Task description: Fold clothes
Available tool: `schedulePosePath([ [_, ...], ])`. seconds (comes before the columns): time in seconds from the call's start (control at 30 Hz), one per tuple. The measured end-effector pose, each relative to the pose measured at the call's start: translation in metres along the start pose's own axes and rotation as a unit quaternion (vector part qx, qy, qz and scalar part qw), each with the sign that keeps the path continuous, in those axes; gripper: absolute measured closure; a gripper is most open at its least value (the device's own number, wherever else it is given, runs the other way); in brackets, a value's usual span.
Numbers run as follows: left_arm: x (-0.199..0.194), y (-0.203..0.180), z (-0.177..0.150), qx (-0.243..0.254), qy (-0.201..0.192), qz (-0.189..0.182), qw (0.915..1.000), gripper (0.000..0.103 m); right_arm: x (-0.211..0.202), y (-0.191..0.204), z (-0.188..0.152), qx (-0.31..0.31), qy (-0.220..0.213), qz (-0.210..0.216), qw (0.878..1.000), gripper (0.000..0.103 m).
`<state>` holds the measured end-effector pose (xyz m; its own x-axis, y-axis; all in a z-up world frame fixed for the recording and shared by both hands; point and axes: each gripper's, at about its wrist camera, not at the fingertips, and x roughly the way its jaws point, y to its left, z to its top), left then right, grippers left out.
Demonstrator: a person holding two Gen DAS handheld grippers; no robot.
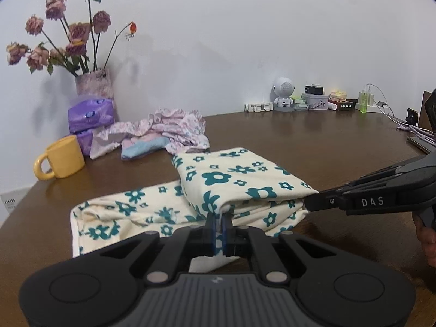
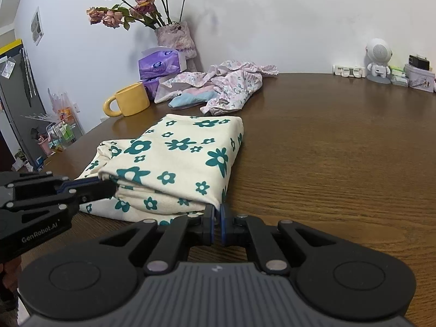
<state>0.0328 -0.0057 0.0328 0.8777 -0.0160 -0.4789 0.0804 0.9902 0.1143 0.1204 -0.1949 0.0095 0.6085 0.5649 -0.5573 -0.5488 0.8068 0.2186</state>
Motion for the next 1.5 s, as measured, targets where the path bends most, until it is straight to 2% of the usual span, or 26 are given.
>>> schedulePosePath([
  [0.2, 0.009, 0.0, -0.009, -0.001, 0.028, -0.011, 0.9996, 0.1, 0.005, -0.001, -0.002, 0.003, 0.009, -0.002, 1.0, 0.099],
  [0.3, 0.007, 0.005, -0.01, -0.023, 0.032, -0.021, 0.999, 0.098, 0.005, -0.002, -0.003, -0.003, 0.015, 0.001, 1.0, 0.096],
  [0.37, -0.001, 0.015, -0.006, -0.048, 0.025, -0.036, 0.9979, 0.089, -0.001, -0.004, -0.003, 0.0, 0.012, 0.013, 1.0, 0.092],
  [0.4, -0.005, 0.019, -0.004, -0.061, 0.022, -0.044, 0.9969, 0.084, -0.006, -0.007, -0.001, 0.005, 0.008, 0.021, 1.0, 0.086],
  [0.43, -0.01, 0.024, -0.002, -0.072, 0.013, -0.053, 0.996, 0.071, -0.012, -0.01, 0.001, 0.014, 0.002, 0.03, 0.999, 0.081],
  [0.47, -0.014, 0.028, 0.002, -0.081, 0.0, -0.057, 0.9951, 0.057, -0.017, -0.014, 0.004, 0.023, -0.005, 0.04, 0.999, 0.07],
  [0.5, -0.018, 0.032, 0.006, -0.09, -0.013, -0.062, 0.9939, 0.051, -0.022, -0.017, 0.007, 0.032, -0.014, 0.048, 0.998, 0.061],
  [0.53, -0.019, 0.033, 0.01, -0.093, -0.023, -0.062, 0.9934, 0.045, -0.025, -0.02, 0.012, 0.04, -0.023, 0.051, 0.998, 0.06],
  [0.57, -0.018, 0.034, 0.014, -0.093, -0.028, -0.061, 0.9934, 0.043, -0.025, -0.022, 0.017, 0.044, -0.031, 0.05, 0.997, 0.06],
  [0.63, -0.01, 0.035, 0.024, -0.099, -0.028, -0.062, 0.9928, 0.042, -0.019, -0.027, 0.027, 0.051, -0.038, 0.046, 0.997, 0.058],
  [0.73, 0.013, 0.038, 0.032, -0.121, -0.006, -0.065, 0.9905, 0.042, 0.003, -0.036, 0.04, 0.084, -0.02, 0.055, 0.995, 0.057],
  [0.83, 0.033, 0.04, 0.034, -0.137, 0.022, -0.056, 0.9888, 0.049, 0.024, -0.044, 0.044, 0.116, 0.004, 0.066, 0.991, 0.058],
  [0.93, 0.045, 0.046, 0.028, -0.166, 0.048, -0.078, 0.9819, 0.055, 0.04, -0.047, 0.04, 0.133, 0.024, 0.083, 0.987, 0.067],
  [0.97, 0.048, 0.049, 0.026, -0.177, 0.052, -0.084, 0.9792, 0.058, 0.044, -0.047, 0.038, 0.141, 0.029, 0.093, 0.985, 0.074],
  [1.0, 0.05, 0.051, 0.023, -0.188, 0.055, -0.09, 0.9765, 0.058, 0.047, -0.048, 0.037, 0.149, 0.032, 0.102, 0.983, 0.074],
  [1.1, 0.051, 0.06, 0.019, -0.224, 0.052, -0.102, 0.9679, 0.068, 0.049, -0.05, 0.037, 0.159, 0.034, 0.109, 0.981, 0.078],
  [1.23, 0.055, 0.062, 0.017, -0.234, 0.057, -0.122, 0.9629, 0.076, 0.051, -0.05, 0.036, 0.165, 0.036, 0.114, 0.979, 0.079],
  [1.33, 0.056, 0.067, 0.017, -0.251, 0.058, -0.125, 0.958, 0.074, 0.05, -0.05, 0.036, 0.164, 0.034, 0.114, 0.979, 0.079],
  [1.4, 0.054, 0.075, 0.019, -0.271, 0.049, -0.114, 0.9547, 0.065, 0.049, -0.051, 0.038, 0.164, 0.032, 0.114, 0.979, 0.075],
  [1.47, 0.052, 0.083, 0.021, -0.29, 0.04, -0.102, 0.9507, 0.051, 0.046, -0.055, 0.043, 0.169, 0.024, 0.112, 0.979, 0.074],
  [1.5, 0.054, 0.085, 0.023, -0.295, 0.042, -0.101, 0.9492, 0.05, 0.045, -0.056, 0.045, 0.17, 0.021, 0.11, 0.979, 0.073],
])
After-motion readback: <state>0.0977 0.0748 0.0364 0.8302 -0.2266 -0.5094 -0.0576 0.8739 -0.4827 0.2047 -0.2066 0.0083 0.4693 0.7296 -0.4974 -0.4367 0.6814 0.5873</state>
